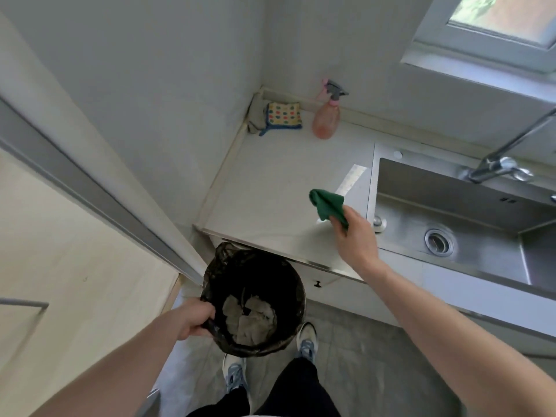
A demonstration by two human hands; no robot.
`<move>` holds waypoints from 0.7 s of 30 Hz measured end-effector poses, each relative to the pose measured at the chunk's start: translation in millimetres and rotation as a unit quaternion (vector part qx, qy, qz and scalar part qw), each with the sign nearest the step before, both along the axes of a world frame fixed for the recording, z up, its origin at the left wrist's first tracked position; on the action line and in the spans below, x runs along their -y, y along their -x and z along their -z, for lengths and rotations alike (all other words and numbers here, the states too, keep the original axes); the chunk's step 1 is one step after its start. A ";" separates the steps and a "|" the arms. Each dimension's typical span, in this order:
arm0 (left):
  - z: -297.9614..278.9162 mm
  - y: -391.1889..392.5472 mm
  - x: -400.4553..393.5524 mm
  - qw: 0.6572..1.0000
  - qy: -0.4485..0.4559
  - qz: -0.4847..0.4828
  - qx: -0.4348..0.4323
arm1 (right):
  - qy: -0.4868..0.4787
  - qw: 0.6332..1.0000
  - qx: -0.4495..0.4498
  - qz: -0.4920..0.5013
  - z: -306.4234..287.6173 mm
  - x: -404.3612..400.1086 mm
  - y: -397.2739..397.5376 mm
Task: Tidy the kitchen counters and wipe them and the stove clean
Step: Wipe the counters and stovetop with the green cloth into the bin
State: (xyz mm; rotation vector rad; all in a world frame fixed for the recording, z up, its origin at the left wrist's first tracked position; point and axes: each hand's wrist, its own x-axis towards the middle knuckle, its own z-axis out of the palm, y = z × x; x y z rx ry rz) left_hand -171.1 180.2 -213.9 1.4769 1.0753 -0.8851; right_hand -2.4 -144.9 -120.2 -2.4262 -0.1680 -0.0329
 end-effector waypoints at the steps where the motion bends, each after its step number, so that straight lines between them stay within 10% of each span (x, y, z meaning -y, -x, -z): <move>1: -0.6 -0.7 2.1 1.000 -0.003 0.003 0.000 | 0.020 1.000 -0.001 0.018 6.1 11.8 -10.2; 8: -5.5 -2.9 10.3 1.000 -0.009 0.009 0.005 | 0.174 0.966 -0.191 0.025 82.2 27.6 -7.1; 21: -8.4 -4.4 15.8 0.999 -0.013 0.047 -0.002 | 0.069 0.984 -0.121 -0.111 24.7 -32.4 76.7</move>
